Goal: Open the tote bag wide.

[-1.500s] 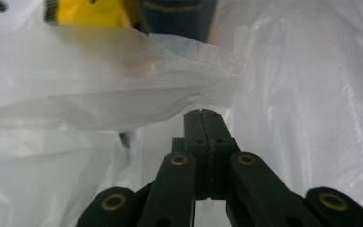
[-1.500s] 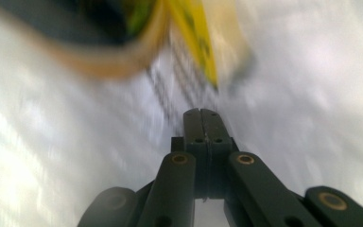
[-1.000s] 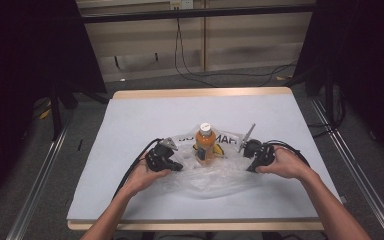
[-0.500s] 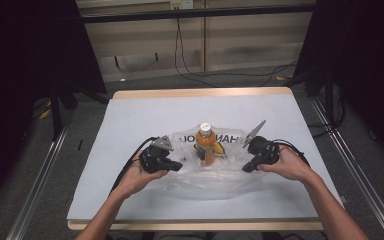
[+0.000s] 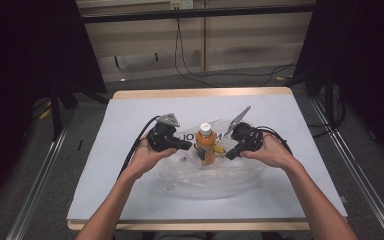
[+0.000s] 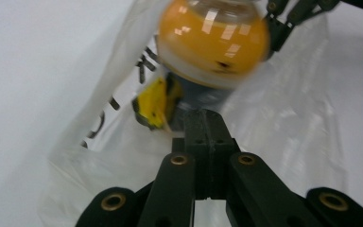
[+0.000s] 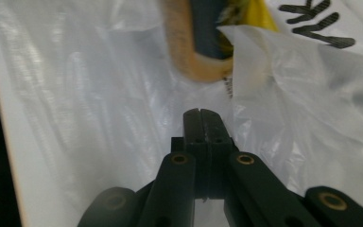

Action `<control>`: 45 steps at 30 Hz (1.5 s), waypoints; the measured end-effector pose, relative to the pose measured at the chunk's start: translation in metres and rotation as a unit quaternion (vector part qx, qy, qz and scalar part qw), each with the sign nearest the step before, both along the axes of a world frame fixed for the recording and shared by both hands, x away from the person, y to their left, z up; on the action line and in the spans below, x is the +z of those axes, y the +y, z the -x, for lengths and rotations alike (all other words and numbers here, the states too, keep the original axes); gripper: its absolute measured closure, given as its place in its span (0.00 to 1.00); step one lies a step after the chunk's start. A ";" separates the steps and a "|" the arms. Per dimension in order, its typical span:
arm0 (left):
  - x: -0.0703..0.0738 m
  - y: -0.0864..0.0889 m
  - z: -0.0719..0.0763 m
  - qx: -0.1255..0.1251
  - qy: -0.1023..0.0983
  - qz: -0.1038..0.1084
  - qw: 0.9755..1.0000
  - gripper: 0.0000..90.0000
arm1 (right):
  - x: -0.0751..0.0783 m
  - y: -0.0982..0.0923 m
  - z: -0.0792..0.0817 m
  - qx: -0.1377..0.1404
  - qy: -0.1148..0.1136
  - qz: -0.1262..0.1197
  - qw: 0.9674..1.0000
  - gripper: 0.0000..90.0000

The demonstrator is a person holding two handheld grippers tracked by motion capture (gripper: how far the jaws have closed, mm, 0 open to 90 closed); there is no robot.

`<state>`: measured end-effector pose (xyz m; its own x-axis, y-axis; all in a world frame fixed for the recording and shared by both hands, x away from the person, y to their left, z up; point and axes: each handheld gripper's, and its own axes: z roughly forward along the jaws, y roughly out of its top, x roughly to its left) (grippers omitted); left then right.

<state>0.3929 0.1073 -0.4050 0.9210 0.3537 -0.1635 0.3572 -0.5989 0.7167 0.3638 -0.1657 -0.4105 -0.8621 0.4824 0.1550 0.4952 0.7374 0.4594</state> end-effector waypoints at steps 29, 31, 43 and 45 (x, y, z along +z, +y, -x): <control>-0.053 0.014 -0.020 0.049 0.027 -0.058 0.997 1.00 | -0.039 -0.047 -0.016 -0.070 0.031 0.034 0.996 1.00; -0.046 0.011 -0.016 0.049 0.018 -0.045 0.998 1.00 | -0.033 -0.044 -0.014 -0.072 0.028 0.016 0.997 1.00; -0.022 0.027 -0.003 0.054 0.002 0.042 0.998 1.00 | -0.011 -0.056 0.003 -0.109 -0.040 -0.089 0.989 1.00; -0.018 0.031 -0.001 0.054 -0.001 0.050 0.997 1.00 | -0.006 -0.061 0.007 -0.120 -0.047 -0.107 0.986 1.00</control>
<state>0.3942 0.1380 -0.4226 0.8785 0.4337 -0.2005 0.4144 -0.4827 0.7715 0.3568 -0.2271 -0.4161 -0.7430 0.6386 0.2002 0.5908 0.4854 0.6445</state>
